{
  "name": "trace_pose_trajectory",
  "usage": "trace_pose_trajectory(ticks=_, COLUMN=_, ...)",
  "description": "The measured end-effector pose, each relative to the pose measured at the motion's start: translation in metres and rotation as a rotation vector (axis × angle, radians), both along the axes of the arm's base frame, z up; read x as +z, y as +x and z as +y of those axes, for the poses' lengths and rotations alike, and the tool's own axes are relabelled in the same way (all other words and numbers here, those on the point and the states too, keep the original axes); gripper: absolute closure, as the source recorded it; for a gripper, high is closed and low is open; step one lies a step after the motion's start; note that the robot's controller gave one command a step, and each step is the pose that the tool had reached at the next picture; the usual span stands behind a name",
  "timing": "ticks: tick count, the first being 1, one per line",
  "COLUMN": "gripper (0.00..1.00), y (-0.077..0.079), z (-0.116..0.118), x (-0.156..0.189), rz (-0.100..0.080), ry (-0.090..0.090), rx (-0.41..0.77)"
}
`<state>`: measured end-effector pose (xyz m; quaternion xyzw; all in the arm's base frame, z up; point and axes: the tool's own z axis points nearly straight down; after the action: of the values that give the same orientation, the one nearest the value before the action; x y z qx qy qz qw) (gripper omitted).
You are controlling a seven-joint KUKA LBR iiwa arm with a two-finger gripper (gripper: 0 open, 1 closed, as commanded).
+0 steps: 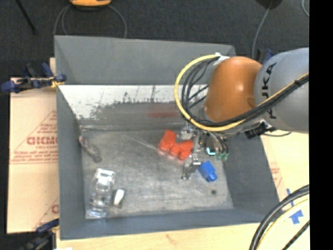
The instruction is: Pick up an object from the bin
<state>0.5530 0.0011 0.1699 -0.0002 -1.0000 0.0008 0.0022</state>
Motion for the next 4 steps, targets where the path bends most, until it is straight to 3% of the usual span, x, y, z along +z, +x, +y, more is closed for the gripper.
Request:
trace_pose_trajectory(ticks=1, gripper=0.0, y=-0.004, z=-0.008, x=-0.091, rz=-0.003, ry=0.0, rx=0.056)
trace_pose_trajectory(ticks=2, gripper=0.0, y=0.088, z=-0.033, x=-0.053, rz=-0.002, ry=0.001, rx=0.121)
trace_pose_trajectory(ticks=3, gripper=0.0, y=0.081, z=-0.087, x=-0.079, rz=-0.006, ry=0.008, rx=0.165)
trace_pose_trajectory(ticks=4, gripper=0.0, y=0.104, z=-0.129, x=-0.037, rz=-0.014, ry=-0.003, rx=0.293)
